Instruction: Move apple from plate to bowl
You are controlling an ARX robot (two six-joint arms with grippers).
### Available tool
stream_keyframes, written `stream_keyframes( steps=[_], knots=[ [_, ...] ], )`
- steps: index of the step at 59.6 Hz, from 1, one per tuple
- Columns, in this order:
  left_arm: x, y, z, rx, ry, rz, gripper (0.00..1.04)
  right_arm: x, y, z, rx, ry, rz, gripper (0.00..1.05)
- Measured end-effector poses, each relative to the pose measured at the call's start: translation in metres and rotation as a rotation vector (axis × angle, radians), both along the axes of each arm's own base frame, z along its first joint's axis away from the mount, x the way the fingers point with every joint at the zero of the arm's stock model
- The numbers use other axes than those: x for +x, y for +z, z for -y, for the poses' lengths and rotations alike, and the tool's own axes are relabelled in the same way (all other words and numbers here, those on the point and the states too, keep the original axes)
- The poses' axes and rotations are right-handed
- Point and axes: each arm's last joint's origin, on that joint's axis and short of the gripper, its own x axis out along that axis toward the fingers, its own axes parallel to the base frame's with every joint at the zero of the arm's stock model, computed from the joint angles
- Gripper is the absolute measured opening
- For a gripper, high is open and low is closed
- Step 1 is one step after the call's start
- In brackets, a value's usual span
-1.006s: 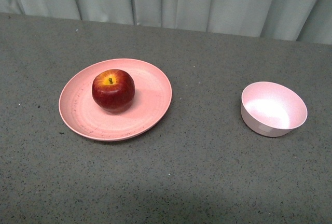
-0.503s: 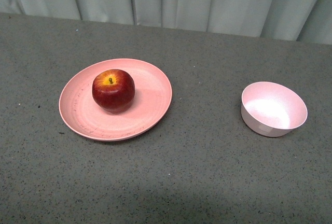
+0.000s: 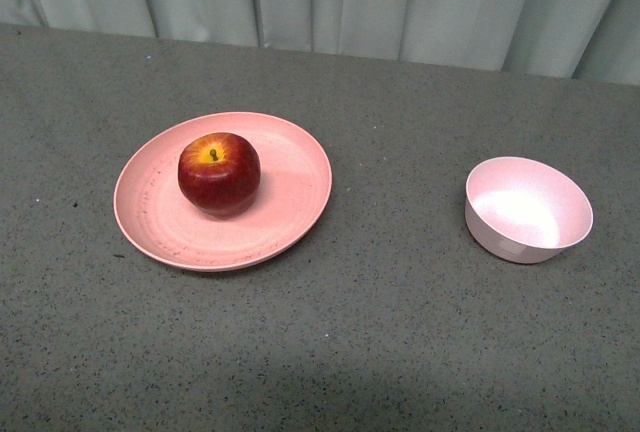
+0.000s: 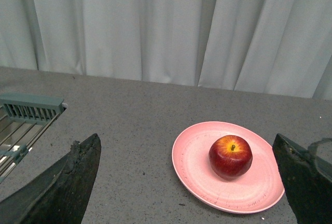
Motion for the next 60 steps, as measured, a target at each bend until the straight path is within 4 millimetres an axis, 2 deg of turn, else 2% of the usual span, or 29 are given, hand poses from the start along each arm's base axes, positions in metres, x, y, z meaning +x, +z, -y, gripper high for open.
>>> stream_keyframes(
  steps=[5, 15, 26, 37, 45, 60],
  knots=[
    [0.0, 0.0, 0.0, 0.0, 0.0, 0.0, 0.98, 0.005, -0.005, -0.002, -0.088, -0.008, -0.127, 0.95],
    [0.0, 0.0, 0.0, 0.0, 0.0, 0.0, 0.98, 0.025, -0.005, -0.008, -0.151, 0.065, -0.199, 0.95],
    [0.0, 0.0, 0.0, 0.0, 0.0, 0.0, 0.98, 0.078, -0.003, -0.019, -0.18, 0.151, -0.342, 0.95],
    [0.0, 0.0, 0.0, 0.0, 0.0, 0.0, 0.98, 0.124, -0.02, -0.032, -0.207, 0.228, -0.536, 0.95],
    [0.0, 0.0, 0.0, 0.0, 0.0, 0.0, 0.98, 0.159, -0.04, -0.049, -0.236, 0.323, -0.691, 0.95],
    [0.0, 0.0, 0.0, 0.0, 0.0, 0.0, 0.98, 0.193, -0.068, -0.067, -0.329, 0.375, -0.845, 0.95]
  ],
)
